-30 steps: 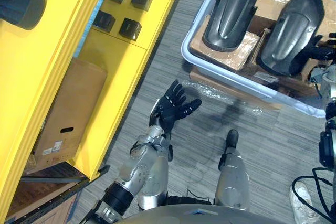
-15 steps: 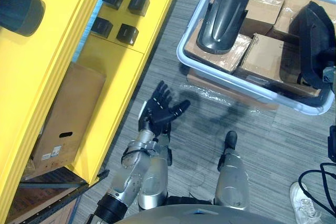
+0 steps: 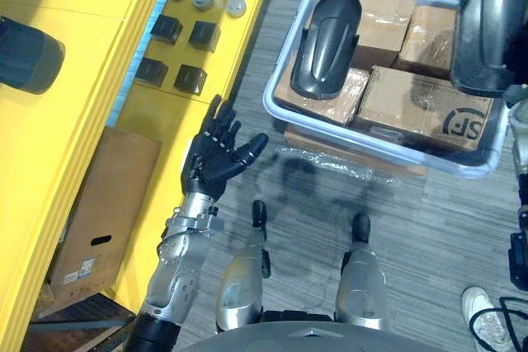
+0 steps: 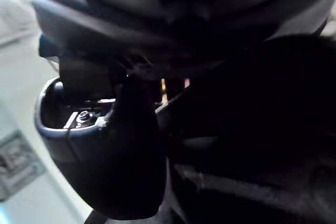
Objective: Walk over and take three plastic housings, then place them on the shelf
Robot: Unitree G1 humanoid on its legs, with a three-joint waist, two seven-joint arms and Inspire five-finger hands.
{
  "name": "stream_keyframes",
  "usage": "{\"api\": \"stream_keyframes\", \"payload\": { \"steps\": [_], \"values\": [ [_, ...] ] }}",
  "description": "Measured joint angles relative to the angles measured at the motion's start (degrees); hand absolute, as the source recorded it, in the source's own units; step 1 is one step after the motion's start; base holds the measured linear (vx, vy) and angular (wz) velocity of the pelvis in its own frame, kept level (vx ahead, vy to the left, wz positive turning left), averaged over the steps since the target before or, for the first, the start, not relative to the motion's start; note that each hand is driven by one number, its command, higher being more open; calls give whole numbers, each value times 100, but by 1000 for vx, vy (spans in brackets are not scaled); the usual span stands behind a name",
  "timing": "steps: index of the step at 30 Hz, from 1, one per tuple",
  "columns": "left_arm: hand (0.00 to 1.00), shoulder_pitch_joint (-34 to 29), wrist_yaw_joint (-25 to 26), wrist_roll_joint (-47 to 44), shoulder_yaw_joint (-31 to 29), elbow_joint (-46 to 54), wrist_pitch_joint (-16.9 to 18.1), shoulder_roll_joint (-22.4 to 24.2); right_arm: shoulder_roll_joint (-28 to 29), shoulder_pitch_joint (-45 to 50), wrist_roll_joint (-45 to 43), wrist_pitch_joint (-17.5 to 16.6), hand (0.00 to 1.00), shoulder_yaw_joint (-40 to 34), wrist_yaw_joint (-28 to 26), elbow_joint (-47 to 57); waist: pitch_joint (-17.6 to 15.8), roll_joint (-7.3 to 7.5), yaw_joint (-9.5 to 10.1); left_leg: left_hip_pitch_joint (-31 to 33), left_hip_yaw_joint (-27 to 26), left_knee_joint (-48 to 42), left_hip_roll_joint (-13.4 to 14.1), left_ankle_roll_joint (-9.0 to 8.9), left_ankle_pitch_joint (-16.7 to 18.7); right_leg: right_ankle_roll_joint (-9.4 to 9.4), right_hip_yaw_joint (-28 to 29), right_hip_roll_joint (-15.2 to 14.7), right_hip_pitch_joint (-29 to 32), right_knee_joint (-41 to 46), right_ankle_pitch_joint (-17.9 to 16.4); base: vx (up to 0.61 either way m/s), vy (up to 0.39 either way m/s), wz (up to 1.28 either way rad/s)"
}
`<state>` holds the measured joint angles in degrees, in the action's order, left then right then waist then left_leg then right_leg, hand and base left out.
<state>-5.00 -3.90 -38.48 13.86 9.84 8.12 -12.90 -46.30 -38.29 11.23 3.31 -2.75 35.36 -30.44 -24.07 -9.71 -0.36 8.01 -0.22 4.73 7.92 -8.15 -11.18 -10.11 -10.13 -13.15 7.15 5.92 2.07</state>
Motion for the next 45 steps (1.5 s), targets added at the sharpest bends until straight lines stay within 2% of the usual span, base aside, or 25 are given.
{"api": "stream_keyframes", "payload": {
  "steps": [1,2,4,7,11,14,18,24,29,31,38,41,45],
  "values": [
    [100,95,-134,-164,115,0,-302,-148,204,145,169,-108,0,61,-2,1,93,109,14,-87,-8,1,26,-25,26,-1,-17,28,-124,-52,6,79,-42,4],
    [100,128,-198,-223,172,0,-435,-225,302,205,209,-153,0,120,-2,1,142,170,14,-121,-15,1,41,-41,45,-1,-36,43,-181,-91,6,73,-47,2],
    [100,331,-377,-826,435,-57,-1103,-414,596,416,434,-295,0,313,-15,13,332,369,13,-179,-24,4,78,-63,77,4,-63,82,-295,-191,10,49,-42,1],
    [100,786,-421,-1199,914,-585,-1750,-375,672,493,668,-339,0,569,-130,37,428,430,2,-327,-71,10,80,-64,103,1,-58,86,-471,-289,33,12,-20,-3],
    [100,1266,-375,-1574,1444,-1418,-2215,-215,688,515,1106,-654,0,877,-169,66,549,477,-124,-379,-109,19,117,-68,107,16,-42,126,-525,-321,56,-16,-9,-3],
    [100,1563,-297,-1898,1602,-1900,-2364,-91,847,542,1316,-848,0,921,-161,186,633,564,-154,-414,-190,19,165,-77,113,40,38,176,-514,-360,92,-30,-17,-16],
    [100,2262,-169,-2019,1723,-2602,-2263,181,1000,579,1550,-1181,0,1060,-96,559,713,679,-181,-422,-301,35,219,-101,132,53,137,233,-506,-515,198,-41,-10,-16],
    [100,2921,-31,-2972,1729,-2855,-1670,479,1601,606,1790,-1664,0,1397,-62,876,781,840,-299,-409,-434,18,258,-123,146,63,260,268,-404,-508,218,-2,-8,-10],
    [100,3266,-18,-3593,1726,-3124,-1133,765,2077,840,1769,-1717,0,1528,-67,875,808,896,-312,-413,-488,12,259,-128,151,66,316,272,-379,-504,239,18,-5,-3],
    [100,3261,-22,-3663,1750,-3303,-980,763,2208,921,1765,-1718,0,1543,-70,876,809,896,-328,-439,-520,11,258,-128,151,66,344,271,-385,-504,239,6,-10,-5],
    [100,3175,-11,-3789,1959,-3424,-798,747,2342,1177,1743,-1723,0,1668,-34,874,818,911,-323,-509,-517,15,259,-133,157,65,321,271,-462,-505,237,-34,-2,0],
    [100,3148,158,-3792,2032,-3425,-665,747,2439,1312,1706,-1778,0,1695,80,874,841,949,-314,-545,-493,16,259,-133,159,70,284,269,-527,-514,230,-44,-7,5],
    [100,3121,478,-4159,2167,-3424,-192,747,2615,1391,1701,-1823,0,1781,183,871,935,1087,-307,-543,-490,15,260,-133,159,74,278,269,-530,-523,229,0,0,0]
  ]
}}
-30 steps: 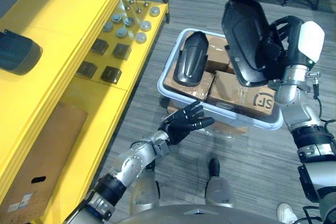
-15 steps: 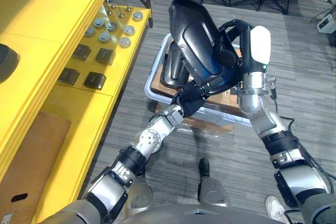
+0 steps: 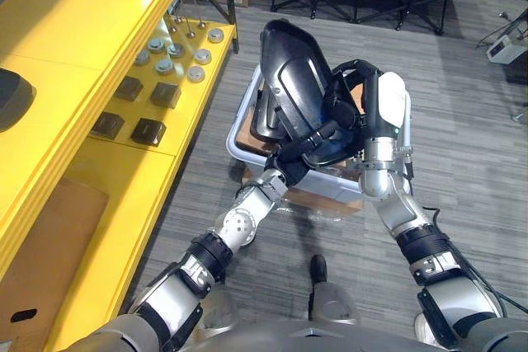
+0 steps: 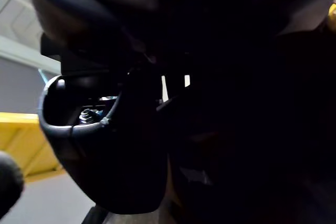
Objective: Walk over and take three plastic housings, then place them on the shelf
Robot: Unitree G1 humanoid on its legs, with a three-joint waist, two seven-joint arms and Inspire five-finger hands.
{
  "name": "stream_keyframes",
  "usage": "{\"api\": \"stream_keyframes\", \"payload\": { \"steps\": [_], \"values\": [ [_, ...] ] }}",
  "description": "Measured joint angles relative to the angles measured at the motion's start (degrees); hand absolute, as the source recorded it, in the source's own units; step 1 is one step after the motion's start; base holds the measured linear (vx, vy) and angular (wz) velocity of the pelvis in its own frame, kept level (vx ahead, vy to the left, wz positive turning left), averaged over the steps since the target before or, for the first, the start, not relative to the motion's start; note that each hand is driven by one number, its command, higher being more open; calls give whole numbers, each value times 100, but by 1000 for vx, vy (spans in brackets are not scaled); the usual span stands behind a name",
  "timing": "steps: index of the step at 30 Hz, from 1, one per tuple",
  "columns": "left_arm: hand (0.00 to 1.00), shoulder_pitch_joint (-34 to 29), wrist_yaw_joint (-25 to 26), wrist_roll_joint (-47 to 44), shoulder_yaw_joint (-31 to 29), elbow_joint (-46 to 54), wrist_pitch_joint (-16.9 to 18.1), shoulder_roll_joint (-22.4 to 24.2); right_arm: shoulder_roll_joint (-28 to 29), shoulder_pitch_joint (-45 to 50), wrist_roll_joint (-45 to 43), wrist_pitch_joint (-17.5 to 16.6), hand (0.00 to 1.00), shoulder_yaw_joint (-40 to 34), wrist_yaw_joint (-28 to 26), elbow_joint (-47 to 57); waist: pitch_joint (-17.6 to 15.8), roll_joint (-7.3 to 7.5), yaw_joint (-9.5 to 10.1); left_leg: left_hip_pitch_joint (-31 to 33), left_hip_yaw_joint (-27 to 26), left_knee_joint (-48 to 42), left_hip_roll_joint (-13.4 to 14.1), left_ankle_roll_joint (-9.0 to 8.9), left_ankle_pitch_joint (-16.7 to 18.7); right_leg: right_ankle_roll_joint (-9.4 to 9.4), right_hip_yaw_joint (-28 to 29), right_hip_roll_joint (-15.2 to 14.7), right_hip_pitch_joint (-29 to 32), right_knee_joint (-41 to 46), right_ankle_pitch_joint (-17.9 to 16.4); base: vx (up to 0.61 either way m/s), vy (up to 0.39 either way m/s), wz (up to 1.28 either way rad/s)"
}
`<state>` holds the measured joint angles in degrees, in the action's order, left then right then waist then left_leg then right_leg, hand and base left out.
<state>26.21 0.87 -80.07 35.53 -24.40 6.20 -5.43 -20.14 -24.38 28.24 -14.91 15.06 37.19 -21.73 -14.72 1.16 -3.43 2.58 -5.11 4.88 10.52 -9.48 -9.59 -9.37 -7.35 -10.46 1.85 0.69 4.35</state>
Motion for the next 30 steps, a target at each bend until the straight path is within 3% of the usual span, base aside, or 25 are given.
{"api": "stream_keyframes", "payload": {
  "steps": [4,7,8,15,18,21,23,30],
  "values": [
    [100,-135,93,-444,6,2,550,8,210,115,-58,-71,0,93,106,0,120,156,10,1,10,-2,-2,-2,2,0,-16,-3,-14,-9,0,0,0,0],
    [100,-157,182,-609,-3,2,844,41,270,131,-59,-71,0,150,186,-1,130,173,52,3,31,-2,-6,-3,3,0,-36,-6,-30,-9,0,-4,-5,3],
    [0,-157,185,-709,-19,3,912,54,292,143,-63,-71,0,150,215,-1,130,174,66,3,41,-2,-6,-3,2,0,-47,-6,-37,-9,0,-14,-7,5],
    [0,-188,255,-991,-395,14,1391,265,345,579,-234,-71,0,183,265,-9,135,182,172,-6,69,-2,-7,-2,2,4,-81,-6,-71,-9,-6,-7,-3,1],
    [0,-197,236,-894,-461,13,1344,264,401,739,-411,-68,0,184,286,-15,138,186,177,-10,70,-2,-7,-1,1,4,-85,-6,-78,-9,-6,0,0,0],
    [0,-201,177,-695,-605,6,1087,266,443,876,-439,-183,0,245,419,-12,159,219,164,-12,68,-2,-6,-1,1,5,-88,-5,-83,-24,-6,0,0,0],
    [0,-202,134,-467,-710,-22,950,229,435,1048,-422,-560,0,252,506,134,206,283,149,-11,59,-3,-7,0,3,6,-86,-5,-96,-63,-3,0,0,0],
    [0,-175,-258,18,-722,-25,417,-111,395,1354,-451,-895,0,248,726,286,315,387,76,-12,55,-6,-30,-2,17,2,-87,-27,-107,-84,0,0,0,0]
  ]
}}
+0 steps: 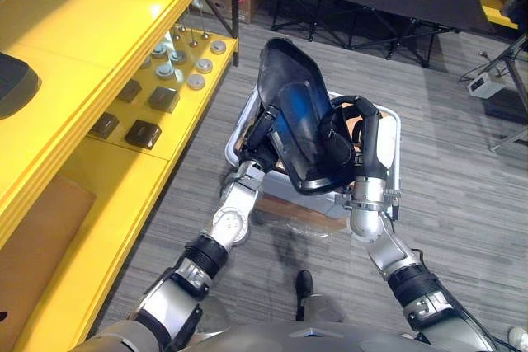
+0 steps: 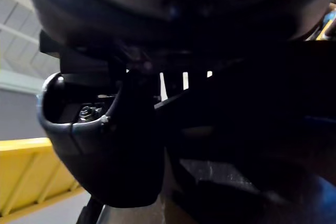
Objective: Walk over and take three plastic housings, then place them on the shelf
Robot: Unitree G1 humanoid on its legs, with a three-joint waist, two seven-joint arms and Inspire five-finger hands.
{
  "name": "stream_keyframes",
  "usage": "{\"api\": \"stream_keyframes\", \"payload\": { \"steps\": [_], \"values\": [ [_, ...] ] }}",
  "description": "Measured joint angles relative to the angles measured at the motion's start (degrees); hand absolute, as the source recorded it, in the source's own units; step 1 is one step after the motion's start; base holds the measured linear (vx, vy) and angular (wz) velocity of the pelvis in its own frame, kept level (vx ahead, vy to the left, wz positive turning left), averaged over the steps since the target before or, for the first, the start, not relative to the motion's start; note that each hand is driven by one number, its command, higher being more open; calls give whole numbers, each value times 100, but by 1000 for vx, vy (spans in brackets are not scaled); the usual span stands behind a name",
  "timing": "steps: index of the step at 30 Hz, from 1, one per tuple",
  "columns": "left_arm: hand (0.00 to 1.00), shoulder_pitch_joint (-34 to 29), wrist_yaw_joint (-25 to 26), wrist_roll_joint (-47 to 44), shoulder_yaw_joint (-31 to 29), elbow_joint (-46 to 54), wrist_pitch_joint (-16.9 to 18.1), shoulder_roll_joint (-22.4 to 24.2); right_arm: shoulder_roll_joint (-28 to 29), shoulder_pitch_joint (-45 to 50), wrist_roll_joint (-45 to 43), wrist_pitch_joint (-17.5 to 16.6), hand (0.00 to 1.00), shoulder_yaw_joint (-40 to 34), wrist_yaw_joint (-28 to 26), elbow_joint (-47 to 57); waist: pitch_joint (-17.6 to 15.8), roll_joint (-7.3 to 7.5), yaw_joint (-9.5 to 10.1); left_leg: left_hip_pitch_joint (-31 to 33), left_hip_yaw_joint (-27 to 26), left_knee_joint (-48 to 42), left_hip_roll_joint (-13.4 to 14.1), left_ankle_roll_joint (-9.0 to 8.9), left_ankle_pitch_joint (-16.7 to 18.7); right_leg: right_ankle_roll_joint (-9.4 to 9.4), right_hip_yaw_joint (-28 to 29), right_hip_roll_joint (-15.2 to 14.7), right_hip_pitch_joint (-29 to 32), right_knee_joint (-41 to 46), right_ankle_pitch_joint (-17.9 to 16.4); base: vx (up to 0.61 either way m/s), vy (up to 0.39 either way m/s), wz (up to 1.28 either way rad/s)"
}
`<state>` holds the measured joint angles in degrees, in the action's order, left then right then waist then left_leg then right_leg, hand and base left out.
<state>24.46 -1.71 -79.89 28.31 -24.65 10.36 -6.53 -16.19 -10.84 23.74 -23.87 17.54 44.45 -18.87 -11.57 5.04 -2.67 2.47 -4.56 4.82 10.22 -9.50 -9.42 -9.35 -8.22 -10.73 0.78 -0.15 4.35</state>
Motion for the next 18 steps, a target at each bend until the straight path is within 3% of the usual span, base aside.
{"api": "stream_keyframes", "payload": {
  "steps": [5,9,10,14,18],
  "values": [
    [0,5,-19,255,1,0,-225,-93,-125,93,-176,-71,0,54,0,2,17,-33,-151,1,-35,-1,-65,40,29,-36,37,-60,0,-57,31,-3,1,-2],
    [0,6,-19,380,27,0,-232,-120,-247,92,-224,-58,0,102,-2,61,65,-157,-255,3,-67,-2,-125,62,64,-62,78,-122,9,-105,65,-8,8,-4],
    [0,5,-19,380,46,0,-232,-124,-280,92,-224,-58,100,106,-6,61,75,-201,-255,8,-66,-2,-130,65,69,-62,80,-126,15,-105,65,0,0,0],
    [0,7,-18,397,197,0,-192,-288,-402,92,-223,-59,100,218,-155,61,86,-313,-257,10,-65,-3,-132,62,82,-62,79,-127,18,-107,64,0,0,0],
    [0,19,78,1043,225,7,9,-408,-543,95,-508,8,100,516,-803,61,85,-365,-241,10,-64,-3,-140,61,88,-61,80,-132,15,-120,63,0,0,0]
  ]
}}
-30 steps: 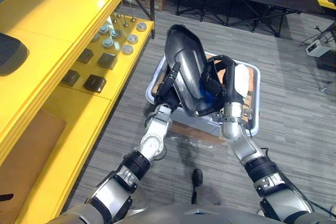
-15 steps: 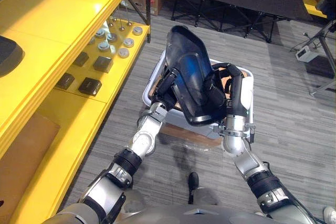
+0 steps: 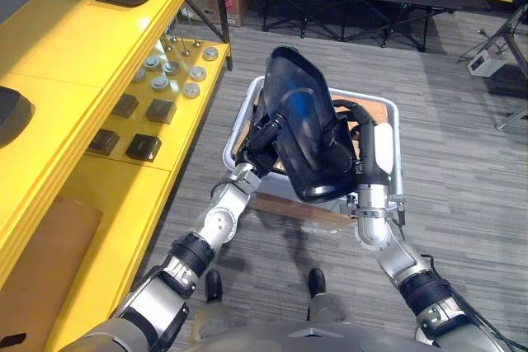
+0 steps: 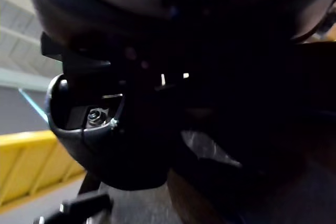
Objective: Walk over and take three plastic housings, then place them on the shelf
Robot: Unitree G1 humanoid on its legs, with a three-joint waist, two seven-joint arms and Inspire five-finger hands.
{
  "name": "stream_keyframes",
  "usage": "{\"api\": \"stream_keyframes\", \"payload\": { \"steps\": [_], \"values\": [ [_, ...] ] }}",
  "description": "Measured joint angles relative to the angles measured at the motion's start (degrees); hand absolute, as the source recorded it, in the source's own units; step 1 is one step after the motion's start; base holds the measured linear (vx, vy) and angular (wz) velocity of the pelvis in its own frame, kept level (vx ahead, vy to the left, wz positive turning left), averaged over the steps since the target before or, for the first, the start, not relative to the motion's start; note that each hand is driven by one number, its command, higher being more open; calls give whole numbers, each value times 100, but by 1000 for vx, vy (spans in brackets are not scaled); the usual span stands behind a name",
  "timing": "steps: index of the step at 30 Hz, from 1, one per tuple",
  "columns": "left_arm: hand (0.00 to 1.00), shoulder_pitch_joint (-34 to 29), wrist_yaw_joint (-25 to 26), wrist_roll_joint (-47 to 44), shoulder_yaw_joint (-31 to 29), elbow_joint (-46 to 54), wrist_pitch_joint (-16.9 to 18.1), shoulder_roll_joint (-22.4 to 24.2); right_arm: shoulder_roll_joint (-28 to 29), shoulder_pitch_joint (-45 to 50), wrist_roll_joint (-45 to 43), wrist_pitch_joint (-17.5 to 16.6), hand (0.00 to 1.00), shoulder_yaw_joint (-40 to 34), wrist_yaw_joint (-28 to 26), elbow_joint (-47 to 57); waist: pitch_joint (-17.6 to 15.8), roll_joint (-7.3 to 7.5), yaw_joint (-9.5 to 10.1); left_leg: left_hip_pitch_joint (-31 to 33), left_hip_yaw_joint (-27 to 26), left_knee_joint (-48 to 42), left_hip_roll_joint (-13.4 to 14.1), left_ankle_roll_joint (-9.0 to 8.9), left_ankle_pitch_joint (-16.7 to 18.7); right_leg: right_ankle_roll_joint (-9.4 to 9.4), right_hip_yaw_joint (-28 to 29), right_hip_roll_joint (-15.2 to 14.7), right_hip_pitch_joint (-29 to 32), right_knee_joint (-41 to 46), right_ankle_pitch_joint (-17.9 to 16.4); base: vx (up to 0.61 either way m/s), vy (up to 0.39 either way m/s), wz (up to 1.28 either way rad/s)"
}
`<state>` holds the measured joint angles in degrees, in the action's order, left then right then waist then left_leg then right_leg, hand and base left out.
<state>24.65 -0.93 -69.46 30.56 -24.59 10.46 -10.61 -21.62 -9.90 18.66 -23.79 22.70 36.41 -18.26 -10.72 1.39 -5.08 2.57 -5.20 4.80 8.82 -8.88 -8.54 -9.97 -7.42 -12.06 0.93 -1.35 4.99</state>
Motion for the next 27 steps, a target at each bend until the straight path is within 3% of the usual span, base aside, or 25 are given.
{"api": "stream_keyframes", "payload": {
  "steps": [2,6,11,15,19,24,27],
  "values": [
    [0,-4,386,828,-1,106,188,-38,157,0,-361,100,100,-17,-206,7,-2,-51,21,0,3,0,-4,1,0,0,-2,-3,-5,-4,0,0,0,0],
    [0,-314,1248,2490,-278,1171,191,-69,513,169,-833,366,100,-139,-413,317,6,-90,30,-5,10,0,-6,-1,2,0,-6,-3,-33,-44,1,0,0,0],
    [0,-1042,1473,3864,-614,2498,201,11,885,774,-841,468,100,-250,-433,1138,41,-140,28,-180,-16,2,-8,-13,80,14,-17,1,-197,-76,-15,-3,-4,-2],
    [0,-1413,1401,3835,-729,2697,340,229,1131,1092,-871,428,100,-417,-442,1298,104,-235,21,-242,-40,9,-2,-16,88,42,-15,1,-191,32,-102,-39,-9,-3],
    [0,-1475,1189,3804,-719,2696,337,235,1243,1303,-1070,366,100,-613,-580,1295,153,-237,10,-310,-80,16,6,-22,99,107,-6,1,-190,47,-151,-53,-5,-4],
    [0,-1537,1024,3584,-675,2691,333,271,1261,1478,-1255,183,100,-647,-743,1199,401,-199,11,-313,-91,27,16,-25,100,107,-6,3,-199,30,-150,-10,-1,-1],
    [0,-1536,1024,3582,-628,2633,334,289,1266,1482,-1346,158,100,-638,-848,1052,543,-103,31,-314,-91,26,35,-31,103,72,-11,21,-233,25,-128,0,0,0]
  ]
}}
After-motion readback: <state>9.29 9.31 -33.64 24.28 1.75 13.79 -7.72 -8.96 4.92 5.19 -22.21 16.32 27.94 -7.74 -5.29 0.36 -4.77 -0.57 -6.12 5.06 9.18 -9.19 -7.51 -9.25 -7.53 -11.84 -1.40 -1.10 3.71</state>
